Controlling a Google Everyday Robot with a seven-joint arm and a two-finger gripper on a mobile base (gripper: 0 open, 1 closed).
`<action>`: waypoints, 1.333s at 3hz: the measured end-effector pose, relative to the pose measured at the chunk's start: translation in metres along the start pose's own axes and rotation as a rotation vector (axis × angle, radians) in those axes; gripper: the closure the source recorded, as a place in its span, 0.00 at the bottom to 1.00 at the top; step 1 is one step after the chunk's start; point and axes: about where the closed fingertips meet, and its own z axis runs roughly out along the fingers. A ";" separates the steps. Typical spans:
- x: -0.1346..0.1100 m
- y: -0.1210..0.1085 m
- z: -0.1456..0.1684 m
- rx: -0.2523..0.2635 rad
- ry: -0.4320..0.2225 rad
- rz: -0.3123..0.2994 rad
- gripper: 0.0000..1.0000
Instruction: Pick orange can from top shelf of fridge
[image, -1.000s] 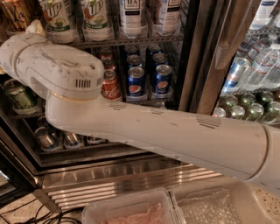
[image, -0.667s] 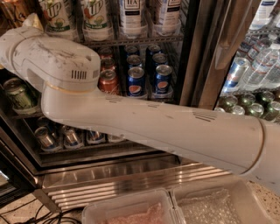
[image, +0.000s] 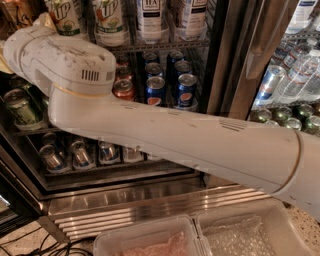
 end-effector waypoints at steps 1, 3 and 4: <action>-0.003 -0.011 0.007 0.022 0.003 -0.016 0.15; -0.012 -0.022 0.021 0.042 0.015 -0.028 0.17; -0.010 -0.028 0.026 0.059 0.035 -0.029 0.20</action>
Offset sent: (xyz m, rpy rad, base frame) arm 0.0366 -0.0021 0.0210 -0.0172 -0.0106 -0.0525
